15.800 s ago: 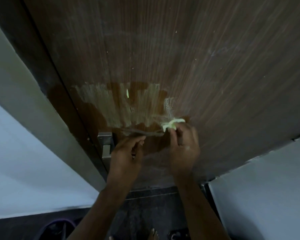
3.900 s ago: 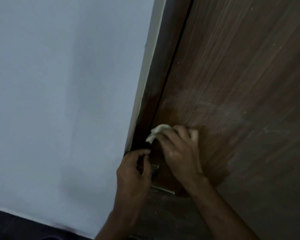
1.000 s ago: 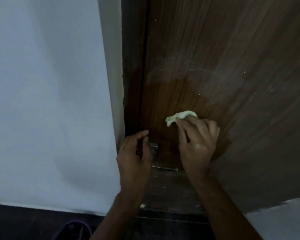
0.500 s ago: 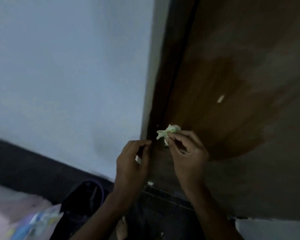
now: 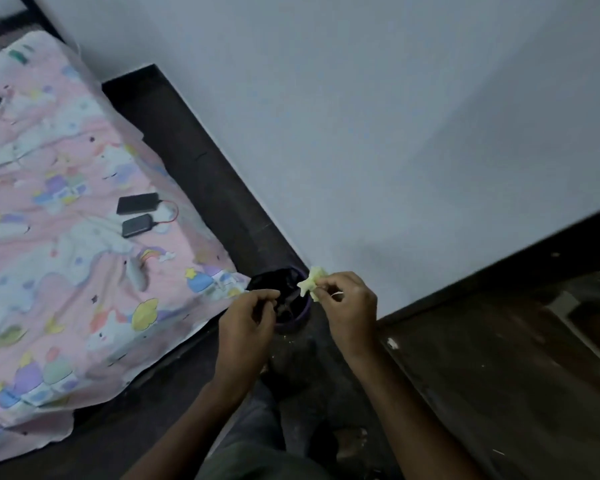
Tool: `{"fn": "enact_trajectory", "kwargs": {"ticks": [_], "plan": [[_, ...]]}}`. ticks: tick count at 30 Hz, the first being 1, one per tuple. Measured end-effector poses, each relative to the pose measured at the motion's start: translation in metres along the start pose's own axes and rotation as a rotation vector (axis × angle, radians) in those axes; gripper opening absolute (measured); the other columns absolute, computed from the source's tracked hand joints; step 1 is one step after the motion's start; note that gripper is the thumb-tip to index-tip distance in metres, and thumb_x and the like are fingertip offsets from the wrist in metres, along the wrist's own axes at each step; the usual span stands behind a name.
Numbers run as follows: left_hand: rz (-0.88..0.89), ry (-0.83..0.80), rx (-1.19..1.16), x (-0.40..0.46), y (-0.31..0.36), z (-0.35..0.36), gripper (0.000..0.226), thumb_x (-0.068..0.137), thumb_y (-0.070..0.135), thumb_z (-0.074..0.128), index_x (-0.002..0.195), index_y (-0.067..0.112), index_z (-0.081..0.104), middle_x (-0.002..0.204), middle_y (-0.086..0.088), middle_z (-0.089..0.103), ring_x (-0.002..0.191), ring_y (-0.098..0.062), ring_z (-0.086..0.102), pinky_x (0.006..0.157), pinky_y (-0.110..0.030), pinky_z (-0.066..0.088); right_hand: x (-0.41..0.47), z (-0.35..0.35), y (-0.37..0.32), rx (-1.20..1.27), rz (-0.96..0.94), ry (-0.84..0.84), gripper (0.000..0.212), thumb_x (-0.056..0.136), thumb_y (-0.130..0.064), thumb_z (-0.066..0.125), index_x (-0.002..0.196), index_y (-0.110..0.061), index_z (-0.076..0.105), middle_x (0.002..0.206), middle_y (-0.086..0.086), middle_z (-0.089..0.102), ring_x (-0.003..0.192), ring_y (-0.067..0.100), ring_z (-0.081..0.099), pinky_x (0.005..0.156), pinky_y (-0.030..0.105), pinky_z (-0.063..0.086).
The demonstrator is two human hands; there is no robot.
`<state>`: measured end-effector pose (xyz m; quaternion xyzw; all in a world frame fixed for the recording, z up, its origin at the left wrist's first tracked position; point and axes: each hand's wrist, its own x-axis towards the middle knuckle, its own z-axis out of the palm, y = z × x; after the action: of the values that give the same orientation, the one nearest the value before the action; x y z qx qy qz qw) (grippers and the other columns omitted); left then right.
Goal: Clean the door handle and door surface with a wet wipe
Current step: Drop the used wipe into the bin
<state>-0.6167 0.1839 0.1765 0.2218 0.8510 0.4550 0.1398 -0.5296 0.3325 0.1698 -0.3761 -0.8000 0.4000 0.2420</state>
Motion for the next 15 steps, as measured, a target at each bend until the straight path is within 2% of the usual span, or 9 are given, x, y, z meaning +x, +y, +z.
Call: {"fn": "enact_trajectory", "kwargs": {"ticks": [4,7,11,15], "plan": [[-0.07,0.051,0.013,0.038,-0.036,-0.025,0.021,0.093,0.004,0.062,0.103,0.018,0.074,0.094,0.008,0.071,0.085,0.003,0.062,0.068,-0.004,0.041,0.027,0.071,0.003,-0.083,0.062,-0.131,0.009,0.078,-0.004,0.078,0.086,-0.007,0.075,0.087,0.006,0.071,0.082,0.018,0.065,0.072,0.025,0.051],[-0.088,0.035,0.006,0.069,-0.058,-0.038,0.02,0.093,0.003,0.063,0.104,0.017,0.073,0.092,0.013,0.068,0.087,0.011,0.06,0.068,-0.002,0.041,0.051,0.117,0.009,-0.141,0.164,-0.156,0.01,0.078,-0.004,0.077,0.088,-0.003,0.076,0.089,0.01,0.071,0.086,0.024,0.065,0.075,0.025,0.045],[-0.073,-0.006,0.036,0.107,-0.089,-0.05,0.022,0.092,0.003,0.063,0.105,0.018,0.073,0.092,0.027,0.06,0.092,0.017,0.057,0.071,0.001,0.04,0.074,0.165,0.017,-0.163,0.325,-0.205,0.015,0.082,-0.007,0.074,0.096,-0.004,0.077,0.095,0.012,0.074,0.09,0.025,0.068,0.077,0.026,0.048],[-0.111,-0.079,0.06,0.129,-0.117,-0.053,0.022,0.095,0.005,0.061,0.109,0.017,0.072,0.093,0.025,0.06,0.096,0.019,0.054,0.073,0.002,0.04,0.084,0.193,0.024,-0.181,0.505,-0.2,0.023,0.086,0.002,0.063,0.102,-0.006,0.077,0.099,0.012,0.077,0.092,0.023,0.071,0.077,0.02,0.049]]}}
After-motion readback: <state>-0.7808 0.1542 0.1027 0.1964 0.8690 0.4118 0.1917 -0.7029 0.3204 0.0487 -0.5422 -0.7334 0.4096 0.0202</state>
